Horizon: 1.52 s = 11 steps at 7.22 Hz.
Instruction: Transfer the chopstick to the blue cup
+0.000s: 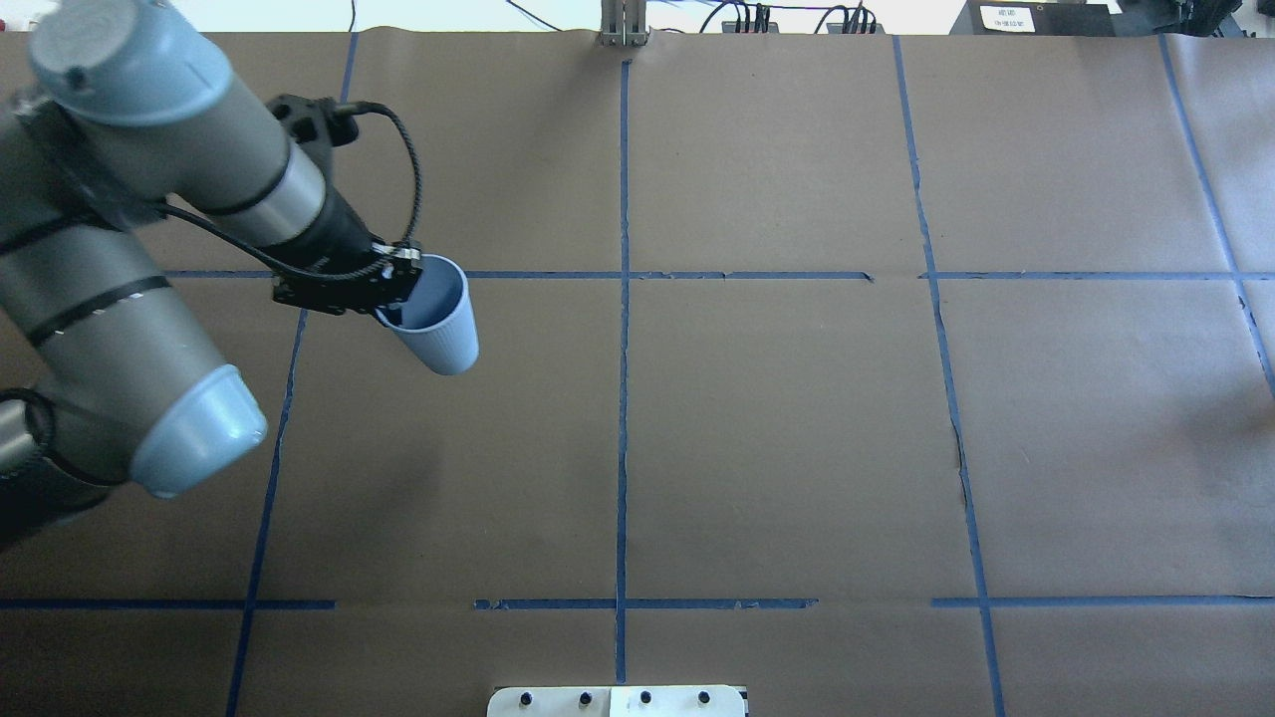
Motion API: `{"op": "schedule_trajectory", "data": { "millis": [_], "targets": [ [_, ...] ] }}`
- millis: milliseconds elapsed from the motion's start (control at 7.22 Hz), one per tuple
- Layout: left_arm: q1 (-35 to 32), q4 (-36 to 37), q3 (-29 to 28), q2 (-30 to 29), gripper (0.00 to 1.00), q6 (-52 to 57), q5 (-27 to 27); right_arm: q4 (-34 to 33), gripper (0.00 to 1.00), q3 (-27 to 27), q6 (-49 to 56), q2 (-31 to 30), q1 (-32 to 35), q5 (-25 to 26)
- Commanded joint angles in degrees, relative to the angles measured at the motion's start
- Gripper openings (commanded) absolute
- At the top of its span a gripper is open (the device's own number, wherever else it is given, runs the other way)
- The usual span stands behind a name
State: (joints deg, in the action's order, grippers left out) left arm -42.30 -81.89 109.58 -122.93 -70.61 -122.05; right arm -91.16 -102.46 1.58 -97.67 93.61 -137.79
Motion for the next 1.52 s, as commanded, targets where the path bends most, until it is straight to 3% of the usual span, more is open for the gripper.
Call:
{"op": "schedule_trajectory", "data": {
  "millis": [0,554,1247,1386],
  "targets": [
    [8.0,-8.4,-11.3,-9.1,0.0,-8.2,8.4,0.2,1.0,-0.6,-0.1,-0.7,0.0,0.1],
    [11.8,-11.3,-15.1,-10.9,0.0,-8.2,10.8,0.2,1.0,-0.6,-1.1,-0.6,0.0,0.0],
    [13.3,-13.7,-17.0,-10.6,0.1,-8.2,10.9,0.2,1.0,-0.8,-1.1,-0.7,0.0,-0.3],
    [13.2,-13.7,-16.9,-10.4,0.44,-8.1,10.9,0.2,1.0,-0.7,-1.1,-0.7,0.0,-0.3]
  ]
}}
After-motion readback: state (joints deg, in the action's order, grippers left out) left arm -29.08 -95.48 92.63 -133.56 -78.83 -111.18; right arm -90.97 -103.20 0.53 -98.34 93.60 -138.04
